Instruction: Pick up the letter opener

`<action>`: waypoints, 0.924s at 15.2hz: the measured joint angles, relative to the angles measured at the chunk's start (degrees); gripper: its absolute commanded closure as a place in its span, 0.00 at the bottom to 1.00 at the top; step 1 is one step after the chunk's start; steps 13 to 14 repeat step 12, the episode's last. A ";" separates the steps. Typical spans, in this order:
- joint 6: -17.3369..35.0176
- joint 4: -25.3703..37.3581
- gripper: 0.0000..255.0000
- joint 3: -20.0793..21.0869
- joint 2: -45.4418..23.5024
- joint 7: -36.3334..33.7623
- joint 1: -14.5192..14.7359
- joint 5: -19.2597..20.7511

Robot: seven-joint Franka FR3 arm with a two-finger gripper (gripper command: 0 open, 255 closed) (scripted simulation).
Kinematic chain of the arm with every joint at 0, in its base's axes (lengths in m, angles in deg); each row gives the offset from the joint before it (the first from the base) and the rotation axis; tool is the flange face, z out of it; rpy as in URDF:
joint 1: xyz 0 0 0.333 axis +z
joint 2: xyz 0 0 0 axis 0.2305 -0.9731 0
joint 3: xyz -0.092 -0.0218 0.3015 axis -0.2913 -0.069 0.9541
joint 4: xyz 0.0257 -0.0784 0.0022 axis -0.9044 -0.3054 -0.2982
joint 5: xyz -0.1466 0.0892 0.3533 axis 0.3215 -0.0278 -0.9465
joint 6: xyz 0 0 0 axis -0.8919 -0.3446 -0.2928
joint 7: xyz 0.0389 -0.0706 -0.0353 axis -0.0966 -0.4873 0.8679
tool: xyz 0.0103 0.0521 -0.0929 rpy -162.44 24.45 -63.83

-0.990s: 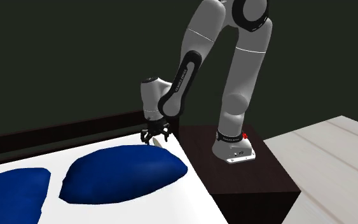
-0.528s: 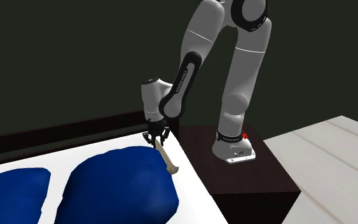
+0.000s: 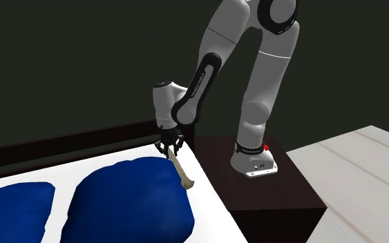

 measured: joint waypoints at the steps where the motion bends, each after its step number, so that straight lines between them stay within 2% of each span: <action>1: -1.30 0.10 1.00 -0.19 1.27 0.53 0.29 -0.69; 11: -12.13 1.83 1.00 -2.11 10.55 3.13 1.89 -3.62; 14: -12.94 1.90 1.00 -2.19 11.30 3.16 2.09 -3.84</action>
